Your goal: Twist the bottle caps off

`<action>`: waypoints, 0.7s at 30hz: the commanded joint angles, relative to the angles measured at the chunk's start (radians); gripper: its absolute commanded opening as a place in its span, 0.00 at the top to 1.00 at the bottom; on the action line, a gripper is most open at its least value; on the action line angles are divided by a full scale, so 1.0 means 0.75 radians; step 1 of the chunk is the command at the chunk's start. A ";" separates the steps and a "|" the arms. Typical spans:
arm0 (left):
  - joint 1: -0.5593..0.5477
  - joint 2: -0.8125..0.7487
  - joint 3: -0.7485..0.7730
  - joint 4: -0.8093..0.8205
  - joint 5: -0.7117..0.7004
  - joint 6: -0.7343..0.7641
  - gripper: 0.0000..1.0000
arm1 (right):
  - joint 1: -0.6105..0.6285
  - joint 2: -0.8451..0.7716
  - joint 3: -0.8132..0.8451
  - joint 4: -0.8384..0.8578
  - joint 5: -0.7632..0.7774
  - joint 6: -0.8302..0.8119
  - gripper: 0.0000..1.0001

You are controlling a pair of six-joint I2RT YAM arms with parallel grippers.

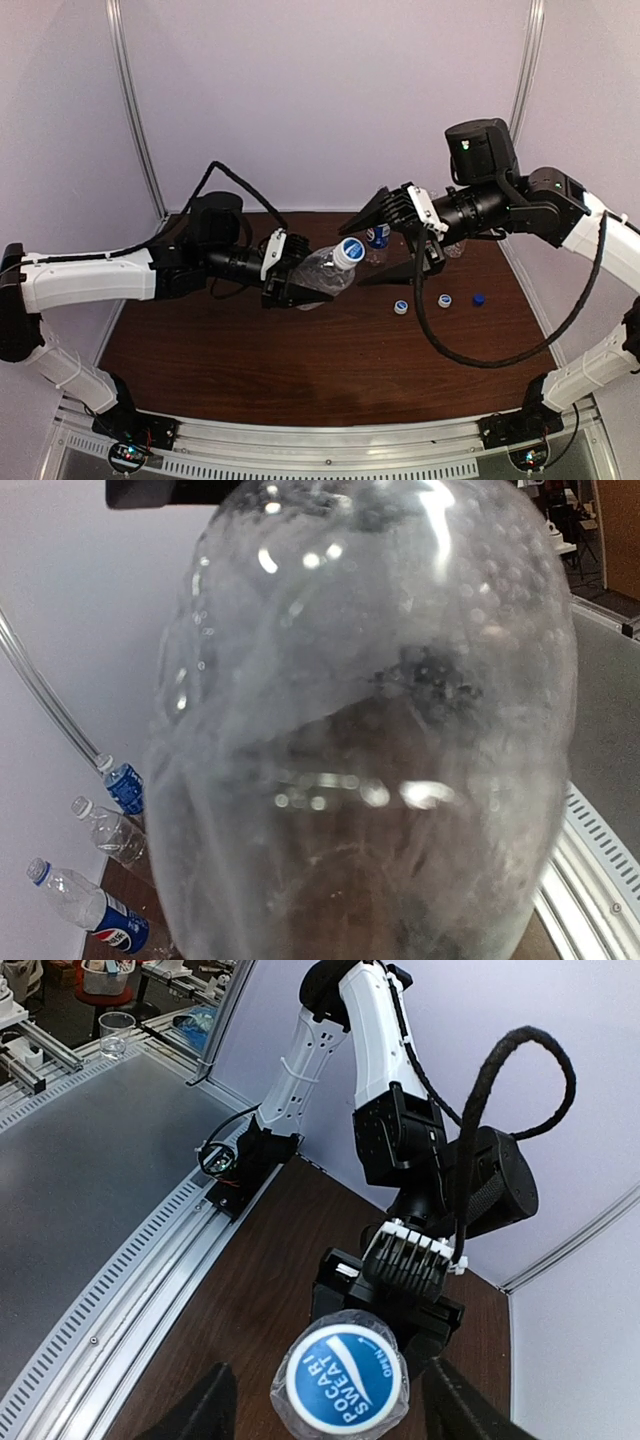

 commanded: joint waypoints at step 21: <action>-0.092 0.067 -0.132 0.710 -1.072 -0.298 0.58 | 0.102 -0.025 -0.350 1.132 1.122 1.411 0.17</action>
